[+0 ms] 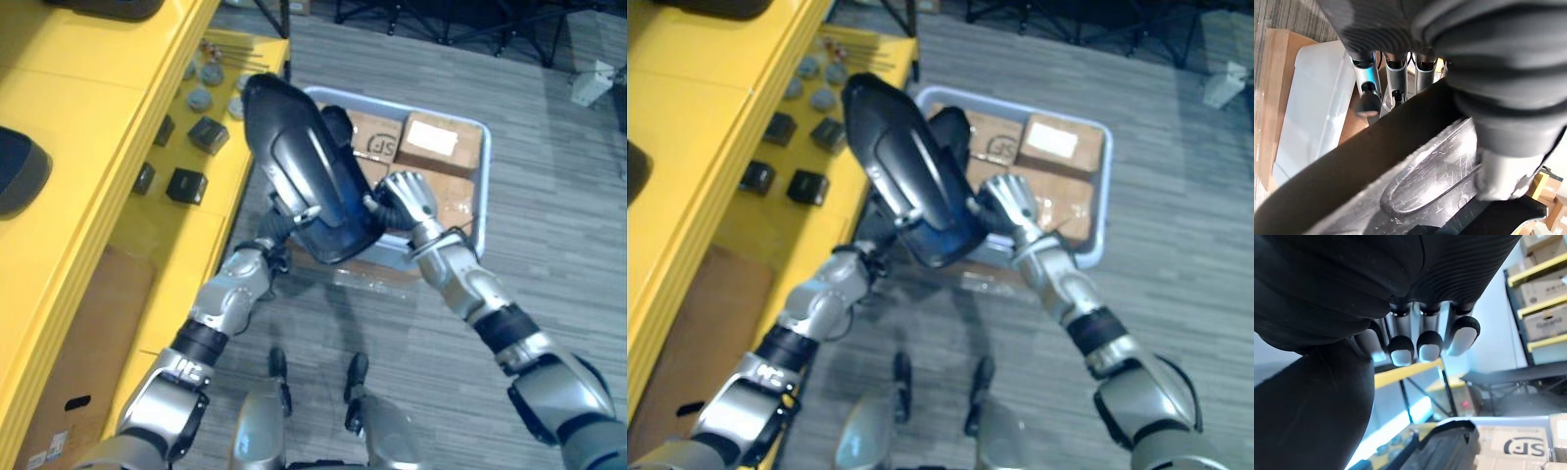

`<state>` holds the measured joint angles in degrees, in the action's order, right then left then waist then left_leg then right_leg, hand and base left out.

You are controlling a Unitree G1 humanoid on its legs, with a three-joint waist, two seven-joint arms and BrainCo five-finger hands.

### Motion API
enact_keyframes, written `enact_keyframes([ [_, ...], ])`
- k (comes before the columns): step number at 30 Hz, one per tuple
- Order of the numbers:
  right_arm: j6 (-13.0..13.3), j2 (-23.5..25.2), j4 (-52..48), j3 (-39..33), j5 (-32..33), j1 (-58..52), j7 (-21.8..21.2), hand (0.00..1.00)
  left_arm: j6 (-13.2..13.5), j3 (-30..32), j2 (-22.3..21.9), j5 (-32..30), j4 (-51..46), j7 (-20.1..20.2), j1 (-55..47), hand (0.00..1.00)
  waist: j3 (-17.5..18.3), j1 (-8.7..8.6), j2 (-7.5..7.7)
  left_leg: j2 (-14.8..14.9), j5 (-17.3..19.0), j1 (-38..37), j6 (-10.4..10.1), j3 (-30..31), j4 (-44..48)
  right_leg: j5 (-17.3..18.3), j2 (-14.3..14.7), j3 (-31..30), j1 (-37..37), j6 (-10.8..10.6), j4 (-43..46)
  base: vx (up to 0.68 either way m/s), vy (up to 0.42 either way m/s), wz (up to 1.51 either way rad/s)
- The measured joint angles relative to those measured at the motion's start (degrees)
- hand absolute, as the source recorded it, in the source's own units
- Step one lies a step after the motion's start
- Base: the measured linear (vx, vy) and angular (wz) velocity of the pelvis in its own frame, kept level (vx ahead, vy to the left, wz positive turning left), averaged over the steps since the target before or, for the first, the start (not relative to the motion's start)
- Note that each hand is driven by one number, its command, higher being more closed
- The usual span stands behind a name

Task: Walk over and take plastic housings, then place them on the shelf

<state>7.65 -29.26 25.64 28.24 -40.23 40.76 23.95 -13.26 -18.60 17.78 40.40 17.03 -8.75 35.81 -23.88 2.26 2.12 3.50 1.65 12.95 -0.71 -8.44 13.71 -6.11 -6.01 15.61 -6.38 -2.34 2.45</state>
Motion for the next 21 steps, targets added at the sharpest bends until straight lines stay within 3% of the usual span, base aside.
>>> enact_keyframes([
  [6,0.82,0.01,0.00,0.00,0.03,0.28,1.50,1.00,1.58,-0.14,-0.20,0.22,0.76,-0.50,-0.01,1.00,-0.01,0.00,-0.01,0.03,0.01,0.01,0.00,0.00,0.01,0.03,0.00,0.01,0.00,0.05,0.00,0.00,0.000,0.00],
  [12,0.96,0.99,-0.41,-0.23,0.15,0.82,3.62,1.00,5.87,-0.30,-1.46,0.21,0.77,-4.63,-0.25,1.00,-0.01,0.02,-0.01,0.08,0.01,-0.02,-0.01,0.01,0.03,0.04,-0.02,0.00,0.02,0.06,0.00,0.00,0.000,0.00],
  [13,1.05,1.29,-0.46,-0.30,0.13,0.74,3.95,0.00,6.85,-0.24,-2.22,0.20,0.77,-5.43,-0.69,1.00,-0.01,0.02,-0.01,0.09,0.02,-0.13,-0.01,0.00,0.03,0.05,-0.02,0.01,0.11,0.07,0.00,0.00,0.000,0.00],
  [21,4.85,3.17,-5.10,-1.81,2.78,-4.68,4.91,0.00,13.15,0.45,-4.98,-1.35,-0.51,-9.26,-5.59,1.00,-0.01,0.15,-0.01,0.38,0.29,-1.62,-0.27,-0.03,-0.20,0.62,0.07,0.03,1.45,0.32,0.13,0.00,0.000,0.00],
])
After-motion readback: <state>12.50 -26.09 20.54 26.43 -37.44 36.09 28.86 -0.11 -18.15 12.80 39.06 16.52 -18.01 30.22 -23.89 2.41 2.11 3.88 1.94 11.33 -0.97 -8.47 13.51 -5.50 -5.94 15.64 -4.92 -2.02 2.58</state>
